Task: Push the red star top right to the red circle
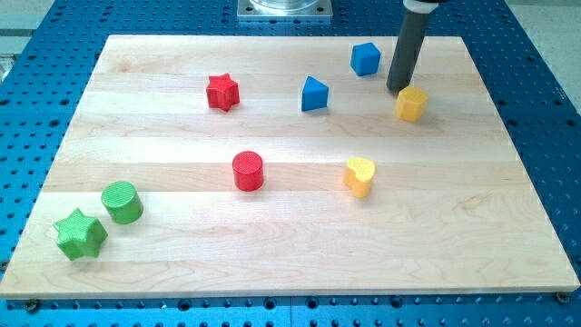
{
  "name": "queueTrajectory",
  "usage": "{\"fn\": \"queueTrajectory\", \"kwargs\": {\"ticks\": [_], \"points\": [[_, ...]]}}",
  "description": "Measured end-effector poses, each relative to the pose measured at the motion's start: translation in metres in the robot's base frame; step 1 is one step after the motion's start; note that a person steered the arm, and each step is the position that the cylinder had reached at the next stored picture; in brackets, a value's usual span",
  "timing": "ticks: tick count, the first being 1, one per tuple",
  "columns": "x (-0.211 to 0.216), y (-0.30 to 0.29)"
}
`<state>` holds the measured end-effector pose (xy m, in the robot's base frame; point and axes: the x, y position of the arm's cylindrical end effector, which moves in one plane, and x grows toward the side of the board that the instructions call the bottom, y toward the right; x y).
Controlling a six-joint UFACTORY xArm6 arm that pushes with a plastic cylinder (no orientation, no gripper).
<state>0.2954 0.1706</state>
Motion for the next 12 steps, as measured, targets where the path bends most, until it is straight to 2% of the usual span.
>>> {"fn": "queueTrajectory", "kwargs": {"ticks": [1,2,3,4,5,7,9,10,11,12], "points": [[-0.037,-0.014],[-0.039,-0.045],[-0.038,-0.108],[-0.024,-0.116],[0.043,-0.195],[0.125,-0.341],[0.066,-0.290],[0.057,-0.343],[0.027,-0.333],[0.030,-0.259]]}}
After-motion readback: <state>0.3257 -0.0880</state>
